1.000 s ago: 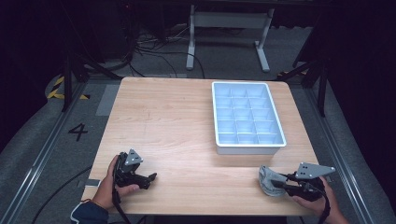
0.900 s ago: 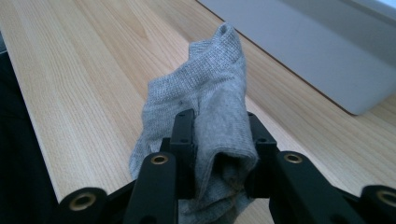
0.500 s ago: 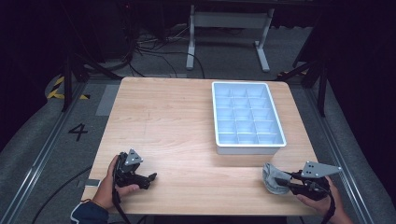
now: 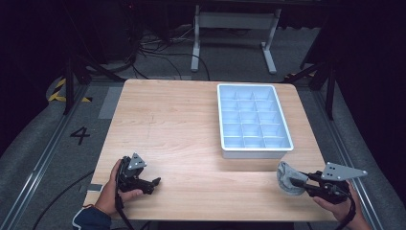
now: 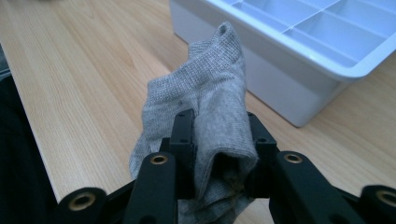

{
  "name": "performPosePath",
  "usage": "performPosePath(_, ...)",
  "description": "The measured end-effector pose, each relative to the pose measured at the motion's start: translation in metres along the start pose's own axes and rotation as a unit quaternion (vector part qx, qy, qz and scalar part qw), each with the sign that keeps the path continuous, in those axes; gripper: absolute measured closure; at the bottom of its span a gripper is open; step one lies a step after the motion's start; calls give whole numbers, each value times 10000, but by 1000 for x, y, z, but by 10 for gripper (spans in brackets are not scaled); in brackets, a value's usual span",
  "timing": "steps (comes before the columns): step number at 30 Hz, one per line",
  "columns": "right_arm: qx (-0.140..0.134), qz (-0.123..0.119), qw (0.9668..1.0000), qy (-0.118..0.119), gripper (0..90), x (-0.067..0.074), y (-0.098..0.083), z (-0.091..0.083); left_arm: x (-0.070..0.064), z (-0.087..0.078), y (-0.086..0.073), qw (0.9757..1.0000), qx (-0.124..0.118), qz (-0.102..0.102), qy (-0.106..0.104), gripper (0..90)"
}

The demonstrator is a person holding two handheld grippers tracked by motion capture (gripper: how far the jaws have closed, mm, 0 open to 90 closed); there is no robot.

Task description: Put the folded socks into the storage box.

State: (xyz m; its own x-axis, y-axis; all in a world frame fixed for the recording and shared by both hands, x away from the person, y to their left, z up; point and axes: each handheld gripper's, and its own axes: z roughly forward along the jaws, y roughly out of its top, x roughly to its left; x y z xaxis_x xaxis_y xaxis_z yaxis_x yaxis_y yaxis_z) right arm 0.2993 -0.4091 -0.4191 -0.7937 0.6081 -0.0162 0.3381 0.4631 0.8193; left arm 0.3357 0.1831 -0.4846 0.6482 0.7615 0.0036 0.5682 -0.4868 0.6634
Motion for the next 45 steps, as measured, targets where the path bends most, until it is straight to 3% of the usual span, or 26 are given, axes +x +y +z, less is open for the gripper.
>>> performPosePath(11, -308, -102, 9994, -126, 705, -10, 18, -21, 0, 0, 0, 10000, 1, 1, -1, 5)
performPosePath(16, -327, -164, 9992, -153, 705, -14, 26, -24, 0, 0, 0, 10000, 1, -1, -1, 5)
performPosePath(33, -236, -344, 9988, -244, 704, -24, 48, -21, 0, 0, 0, 10000, 1, 2, -1, 5)
performPosePath(45, -136, -382, 9988, -263, 704, -33, 59, -9, 0, 0, 0, 10000, 1, -1, -2, 5)
